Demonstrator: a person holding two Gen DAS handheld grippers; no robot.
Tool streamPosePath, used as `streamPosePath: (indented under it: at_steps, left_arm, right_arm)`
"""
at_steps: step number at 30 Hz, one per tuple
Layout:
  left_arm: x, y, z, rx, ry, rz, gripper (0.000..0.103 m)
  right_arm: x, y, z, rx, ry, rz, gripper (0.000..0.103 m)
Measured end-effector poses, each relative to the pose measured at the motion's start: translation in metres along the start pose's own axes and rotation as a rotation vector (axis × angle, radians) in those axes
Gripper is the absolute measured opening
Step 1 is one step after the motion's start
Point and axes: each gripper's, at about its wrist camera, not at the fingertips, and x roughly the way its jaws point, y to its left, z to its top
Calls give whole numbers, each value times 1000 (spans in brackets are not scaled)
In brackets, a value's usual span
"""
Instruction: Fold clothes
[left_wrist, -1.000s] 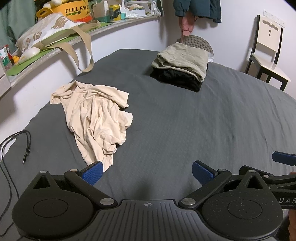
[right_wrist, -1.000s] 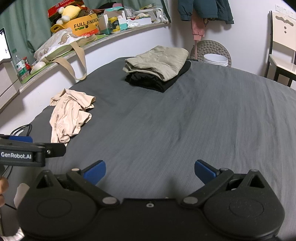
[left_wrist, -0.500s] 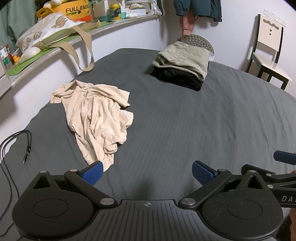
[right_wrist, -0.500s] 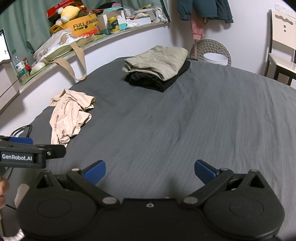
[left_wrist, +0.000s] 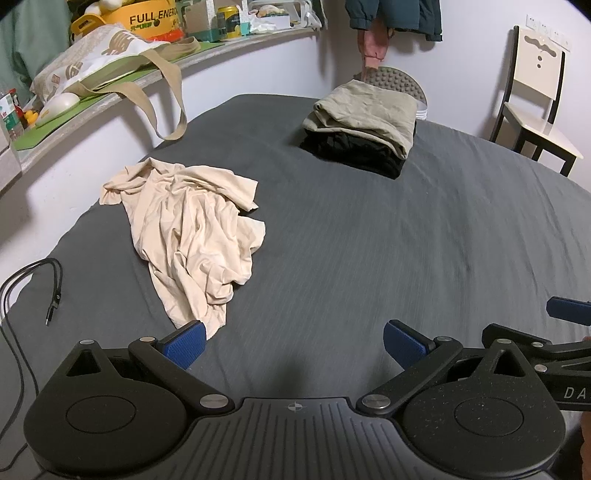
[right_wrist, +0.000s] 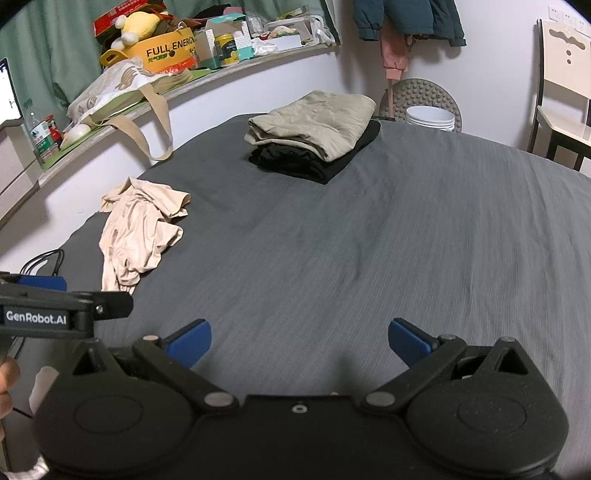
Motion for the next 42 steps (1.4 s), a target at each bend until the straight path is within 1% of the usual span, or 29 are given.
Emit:
streamPosePath:
  at_steps: [18,27,32,35,39,42]
  left_arm:
    - [1,0,0,-8,5,0,103]
    - [1,2,-1,-14,8,-8,103]
    - [2,4,0,-26,14,-23,102]
    - [2,6,0,-25,16,-28,103]
    - [0,8,-1,-4,-7,-33,103]
    - [-2,14,-1,-12,-34,-74,103]
  right_arm:
    - [2,2,-2,-5,8,-1,103]
    - [3,1,-3,8,16,14,103]
    - [4,4,-4,-1,11,-4,103]
    - [5,5,-2,9,12,4,103]
    - [8,12,2,12,-26,-17,103]
    - [10,21,3,-31,-65,-27,103]
